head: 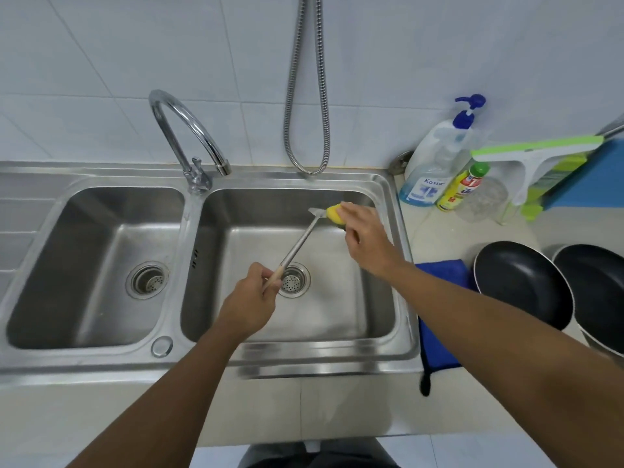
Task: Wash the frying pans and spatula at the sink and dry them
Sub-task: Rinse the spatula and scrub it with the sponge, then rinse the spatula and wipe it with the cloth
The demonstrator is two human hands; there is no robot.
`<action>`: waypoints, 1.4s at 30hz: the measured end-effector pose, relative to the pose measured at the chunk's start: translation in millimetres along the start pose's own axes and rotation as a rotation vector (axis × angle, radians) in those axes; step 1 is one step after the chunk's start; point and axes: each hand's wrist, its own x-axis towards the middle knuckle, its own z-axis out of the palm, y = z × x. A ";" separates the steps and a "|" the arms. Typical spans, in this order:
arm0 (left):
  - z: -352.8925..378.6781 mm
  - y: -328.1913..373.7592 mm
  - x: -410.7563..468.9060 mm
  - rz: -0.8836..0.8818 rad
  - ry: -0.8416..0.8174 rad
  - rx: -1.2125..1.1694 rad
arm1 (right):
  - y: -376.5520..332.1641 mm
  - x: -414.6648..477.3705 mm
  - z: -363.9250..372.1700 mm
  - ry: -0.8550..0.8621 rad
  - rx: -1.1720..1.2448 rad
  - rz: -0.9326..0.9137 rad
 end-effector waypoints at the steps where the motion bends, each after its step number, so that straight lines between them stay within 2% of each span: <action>1: 2.5 -0.2 0.2 -0.017 0.002 0.001 | 12.7 -3.5 -6.6 0.033 -0.019 0.066; 5: 9.1 1.9 0.2 -0.140 -0.015 -0.157 | 58.5 -4.5 -37.5 0.125 -0.084 0.385; 8: 11.5 -0.5 0.0 -0.206 -0.049 -0.319 | 92.7 -16.2 -50.4 -0.027 -0.265 0.571; 11: 12.2 -2.4 -2.1 -0.219 -0.094 -0.368 | 112.9 -35.5 -53.0 -0.176 -0.345 0.570; 16: 14.7 6.4 -7.2 -0.281 -0.186 -0.446 | 115.2 -37.0 -56.0 -0.142 -0.203 0.572; 18: 12.9 7.8 -6.0 -0.339 -0.190 -0.541 | 109.2 -32.2 -57.8 -0.094 -0.246 0.525; 21: 5.9 4.7 -2.8 -0.419 -0.180 -0.680 | 83.1 -15.7 -47.6 -0.089 -0.197 0.335; 27: -11.9 -4.5 -1.4 -0.415 -0.170 -0.729 | -7.9 65.3 4.6 -0.239 0.014 -0.022; 33: -24.1 -23.1 3.0 -0.450 -0.177 -0.789 | -99.4 157.1 45.9 -0.431 0.042 -0.150; 35: -25.4 -30.3 6.1 -0.450 -0.180 -0.790 | -119.3 181.4 61.4 -0.492 0.047 -0.110; 37: -26.7 -37.0 10.6 -0.449 -0.191 -0.786 | -138.7 203.8 77.5 -0.534 0.146 0.027; 40: -28.0 -43.5 17.7 -0.447 -0.195 -0.789 | -166.3 226.9 93.8 -0.626 0.604 0.438; 41: -28.5 -44.8 19.7 -0.445 -0.196 -0.794 | -170.4 232.3 97.1 -0.663 0.704 0.490; 42: -28.6 -46.5 21.5 -0.442 -0.199 -0.799 | -169.3 236.6 101.6 -0.696 0.731 0.465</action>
